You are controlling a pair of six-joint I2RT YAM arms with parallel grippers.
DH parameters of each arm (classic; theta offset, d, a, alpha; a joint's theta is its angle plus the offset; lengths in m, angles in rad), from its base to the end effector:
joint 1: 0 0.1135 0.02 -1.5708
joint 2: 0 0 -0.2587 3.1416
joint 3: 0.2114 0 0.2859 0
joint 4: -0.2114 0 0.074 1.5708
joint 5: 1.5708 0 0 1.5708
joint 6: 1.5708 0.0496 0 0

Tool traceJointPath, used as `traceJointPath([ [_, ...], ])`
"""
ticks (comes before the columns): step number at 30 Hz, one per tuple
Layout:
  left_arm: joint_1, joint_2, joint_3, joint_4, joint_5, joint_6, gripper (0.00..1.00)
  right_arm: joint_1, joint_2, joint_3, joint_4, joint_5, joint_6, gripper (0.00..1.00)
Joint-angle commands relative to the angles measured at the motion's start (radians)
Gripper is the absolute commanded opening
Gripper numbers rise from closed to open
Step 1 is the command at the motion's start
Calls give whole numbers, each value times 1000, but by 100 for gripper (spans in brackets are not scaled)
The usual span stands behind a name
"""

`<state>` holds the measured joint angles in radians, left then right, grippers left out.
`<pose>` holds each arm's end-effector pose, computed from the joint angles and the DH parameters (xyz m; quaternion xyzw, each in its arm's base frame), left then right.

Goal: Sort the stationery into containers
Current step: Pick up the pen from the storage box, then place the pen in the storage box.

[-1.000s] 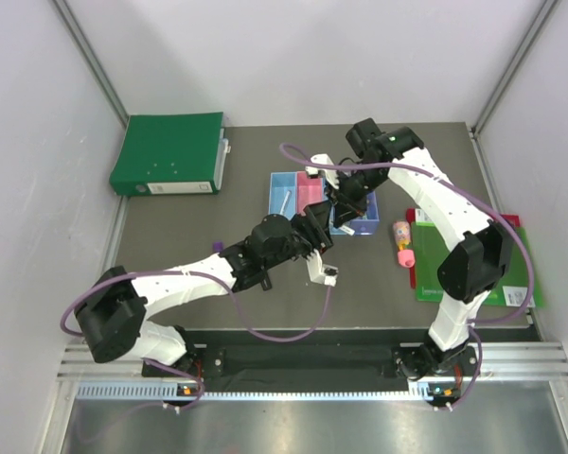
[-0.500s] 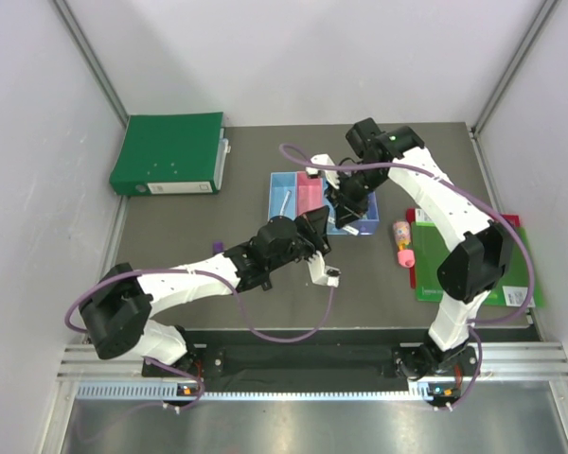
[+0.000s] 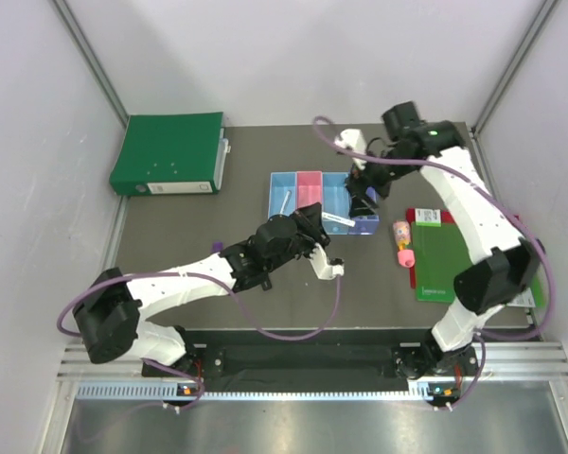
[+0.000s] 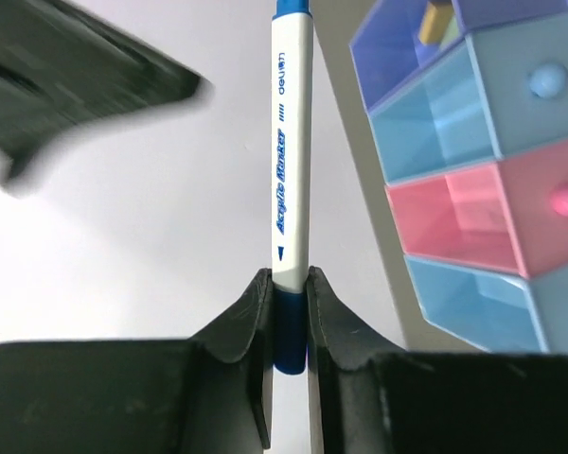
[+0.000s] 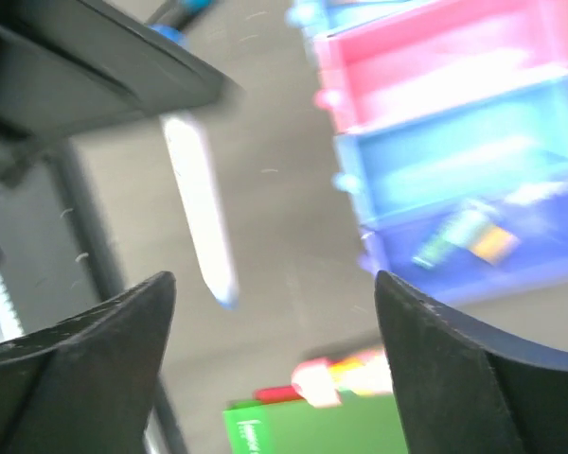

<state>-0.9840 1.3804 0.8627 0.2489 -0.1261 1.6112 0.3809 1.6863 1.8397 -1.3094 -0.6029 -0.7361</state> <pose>0.2059 -0.2983 0.2486 0.7542 0.2510 0.2342 0.5598 0.3267 0.1611 0.3674 -0.5470 0.7601 0.2512 0.2449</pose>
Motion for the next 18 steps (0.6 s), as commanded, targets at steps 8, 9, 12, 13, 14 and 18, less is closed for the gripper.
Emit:
traceJointPath([
  [8, 85, -18, 142, -379, -176, -642, 0, -169, -204, -65, 148, 23, 87, 100],
  [9, 126, -3, 166, -417, -162, -696, 0, -175, -209, -71, 150, 26, 87, 100],
  [12, 218, 86, 301, -615, -85, -914, 0, -197, -231, -99, 150, 37, 87, 99],
  [13, 243, 107, 361, -652, -54, -959, 0, -201, -243, -118, 151, 43, 89, 100],
  [14, 289, 146, 386, -707, -18, -1038, 0, -206, -249, -128, 153, 45, 89, 100],
  [18, 412, 250, 513, -833, 215, -1220, 0, -211, -273, -180, 156, 63, 99, 100],
])
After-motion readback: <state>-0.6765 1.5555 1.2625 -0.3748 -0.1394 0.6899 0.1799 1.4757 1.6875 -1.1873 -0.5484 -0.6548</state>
